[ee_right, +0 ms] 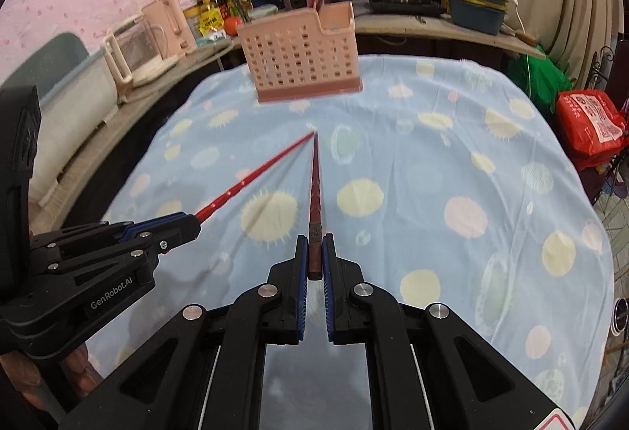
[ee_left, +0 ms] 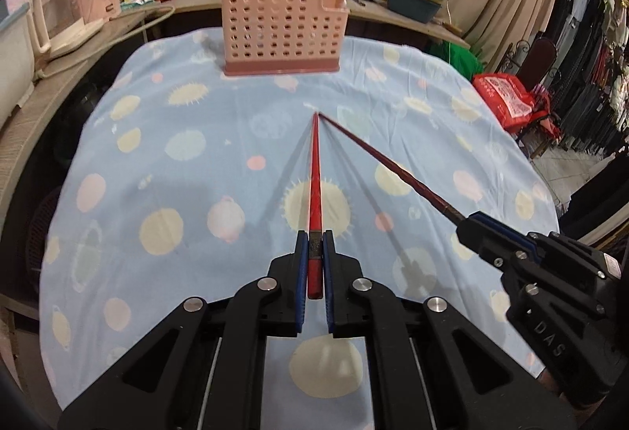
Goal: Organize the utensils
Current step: 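Grasp the bright red chopstick with the left tool, then carry both chopsticks into the pink basket and open both tools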
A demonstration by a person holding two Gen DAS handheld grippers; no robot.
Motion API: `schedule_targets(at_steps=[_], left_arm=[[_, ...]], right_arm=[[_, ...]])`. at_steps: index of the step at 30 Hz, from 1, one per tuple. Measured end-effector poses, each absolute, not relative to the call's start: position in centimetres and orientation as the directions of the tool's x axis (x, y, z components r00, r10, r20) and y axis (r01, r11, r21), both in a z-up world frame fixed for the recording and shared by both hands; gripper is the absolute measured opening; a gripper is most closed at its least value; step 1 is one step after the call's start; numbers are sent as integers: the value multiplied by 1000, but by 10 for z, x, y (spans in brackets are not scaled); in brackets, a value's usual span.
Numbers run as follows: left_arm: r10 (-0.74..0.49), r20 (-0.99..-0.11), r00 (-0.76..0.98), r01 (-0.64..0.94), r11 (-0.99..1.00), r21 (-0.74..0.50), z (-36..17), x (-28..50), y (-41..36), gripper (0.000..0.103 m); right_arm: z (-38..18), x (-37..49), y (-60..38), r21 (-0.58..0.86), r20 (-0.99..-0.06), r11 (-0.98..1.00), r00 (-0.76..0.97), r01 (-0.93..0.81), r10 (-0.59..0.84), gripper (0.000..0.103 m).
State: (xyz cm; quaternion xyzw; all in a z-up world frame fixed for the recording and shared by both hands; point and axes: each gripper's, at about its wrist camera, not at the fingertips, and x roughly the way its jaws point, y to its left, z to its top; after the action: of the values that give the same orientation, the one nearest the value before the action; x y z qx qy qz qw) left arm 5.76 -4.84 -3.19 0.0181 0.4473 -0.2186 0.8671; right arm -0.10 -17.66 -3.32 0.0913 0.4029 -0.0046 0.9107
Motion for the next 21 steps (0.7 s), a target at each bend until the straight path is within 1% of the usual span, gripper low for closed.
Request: schedule_targets(at_steps=[8,13,21], left_arm=[[-376,-729,573,375,910,-174,12,75,-33,7],[-377,-682,626,363,916,-173,43,99,-27,7],[-381,-619,687,361,918,-164,90,149,-27,7]], right_arm=[[21,13,-182,191,-652,980,753,56,84,7],[54,32,-188,196,-592,980,801,41,85,7],[98,77,-197,174,-523,984,850,27,69,7]])
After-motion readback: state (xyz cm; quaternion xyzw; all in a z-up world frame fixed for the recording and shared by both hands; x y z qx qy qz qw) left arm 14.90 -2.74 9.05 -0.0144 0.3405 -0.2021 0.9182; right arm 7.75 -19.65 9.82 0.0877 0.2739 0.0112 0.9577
